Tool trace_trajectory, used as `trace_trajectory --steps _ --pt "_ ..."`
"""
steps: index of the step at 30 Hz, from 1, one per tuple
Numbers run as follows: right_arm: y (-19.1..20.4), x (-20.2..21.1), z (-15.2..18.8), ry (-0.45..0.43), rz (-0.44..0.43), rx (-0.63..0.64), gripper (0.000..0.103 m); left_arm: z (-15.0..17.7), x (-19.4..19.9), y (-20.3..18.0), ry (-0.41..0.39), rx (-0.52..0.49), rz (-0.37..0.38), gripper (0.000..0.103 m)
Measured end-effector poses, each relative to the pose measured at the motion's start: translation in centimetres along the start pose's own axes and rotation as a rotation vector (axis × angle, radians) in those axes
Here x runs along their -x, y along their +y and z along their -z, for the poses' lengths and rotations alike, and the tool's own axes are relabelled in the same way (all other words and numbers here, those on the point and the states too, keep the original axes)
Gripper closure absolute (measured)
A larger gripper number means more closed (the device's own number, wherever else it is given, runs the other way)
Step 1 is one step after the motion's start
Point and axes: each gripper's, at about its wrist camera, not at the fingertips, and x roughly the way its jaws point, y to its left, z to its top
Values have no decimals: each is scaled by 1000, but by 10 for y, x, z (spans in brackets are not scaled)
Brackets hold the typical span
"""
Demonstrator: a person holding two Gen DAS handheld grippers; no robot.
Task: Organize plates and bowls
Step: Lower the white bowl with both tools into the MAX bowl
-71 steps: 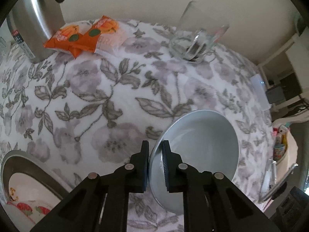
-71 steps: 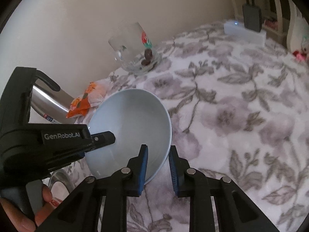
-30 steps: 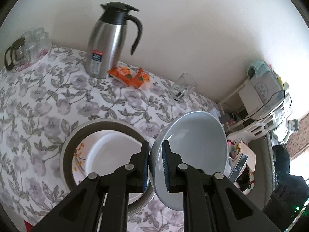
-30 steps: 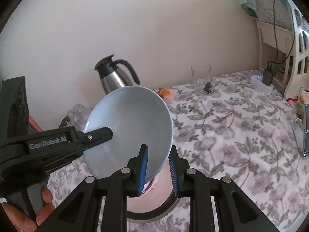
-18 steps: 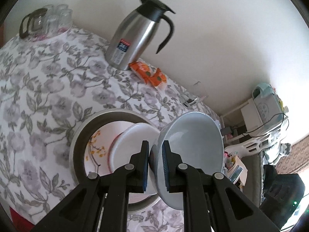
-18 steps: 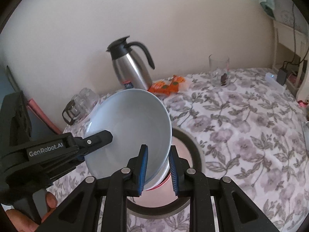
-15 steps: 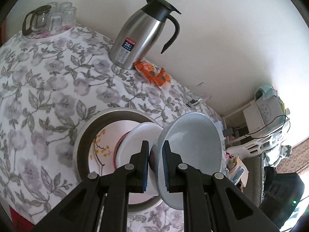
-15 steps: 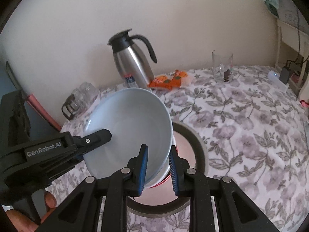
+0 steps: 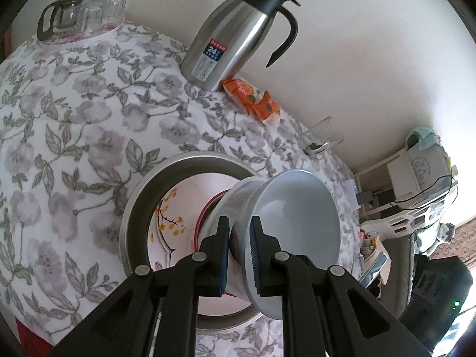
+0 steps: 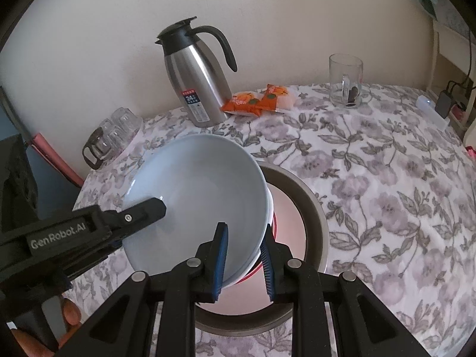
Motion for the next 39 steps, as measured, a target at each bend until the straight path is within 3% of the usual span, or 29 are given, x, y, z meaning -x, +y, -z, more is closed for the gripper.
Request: trace_trajectory --steps 8,26,39 --pt "0 -3 -3 -9 29 10 79 2 -13 0 29 -11 -29 89" --pt "-2 -8 -2 -8 53 15 80 5 -10 -17 7 -117 -106 87" --pt "-2 -6 -3 -15 47 8 79 9 -8 -34 19 -255 -201 82"
